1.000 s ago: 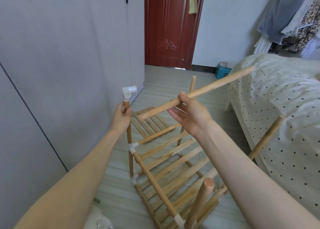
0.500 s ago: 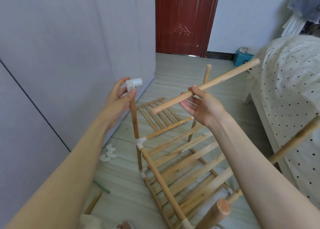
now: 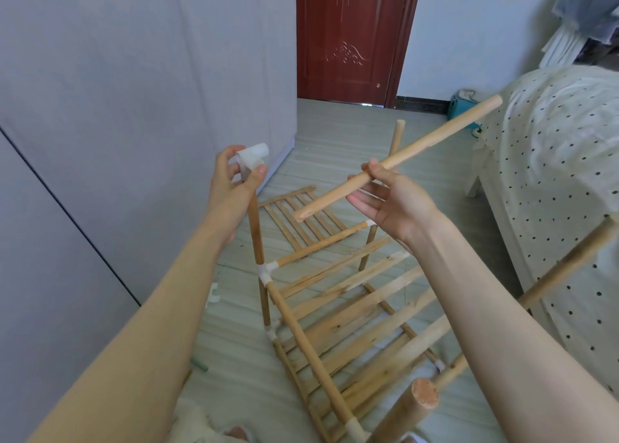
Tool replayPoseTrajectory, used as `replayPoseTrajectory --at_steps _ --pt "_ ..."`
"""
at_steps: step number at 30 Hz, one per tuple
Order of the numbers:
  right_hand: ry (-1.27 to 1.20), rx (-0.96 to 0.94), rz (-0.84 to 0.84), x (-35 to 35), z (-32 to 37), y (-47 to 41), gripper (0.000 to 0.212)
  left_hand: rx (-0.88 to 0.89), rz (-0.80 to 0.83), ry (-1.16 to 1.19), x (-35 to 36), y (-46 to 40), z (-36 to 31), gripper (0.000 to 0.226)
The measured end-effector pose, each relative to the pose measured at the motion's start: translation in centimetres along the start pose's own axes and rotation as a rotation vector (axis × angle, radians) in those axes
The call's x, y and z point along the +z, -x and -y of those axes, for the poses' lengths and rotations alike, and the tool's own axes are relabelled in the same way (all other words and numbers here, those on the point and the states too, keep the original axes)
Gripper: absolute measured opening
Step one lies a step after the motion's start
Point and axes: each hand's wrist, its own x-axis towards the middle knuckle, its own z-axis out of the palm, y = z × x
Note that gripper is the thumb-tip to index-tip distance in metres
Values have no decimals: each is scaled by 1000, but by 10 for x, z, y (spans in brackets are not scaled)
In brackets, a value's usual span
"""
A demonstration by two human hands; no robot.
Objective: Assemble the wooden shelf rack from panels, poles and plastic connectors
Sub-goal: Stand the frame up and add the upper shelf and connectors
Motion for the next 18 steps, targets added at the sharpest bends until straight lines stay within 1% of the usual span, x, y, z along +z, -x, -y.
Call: replayPoseTrajectory --at_steps 7,11,14,18 --pt "-29 8 12 6 -2 -15 9 -27 4 -13 2 2 -3 34" --pt "-79 5 -15 10 -3 -29 9 -35 5 -17 3 2 -8 36" --pt "-139 21 -32 15 -6 -41 11 -57 21 -18 2 2 -12 34" --pt "-248 25 -61 40 1 -64 17 -68 49 -30 -1 1 -15 34"
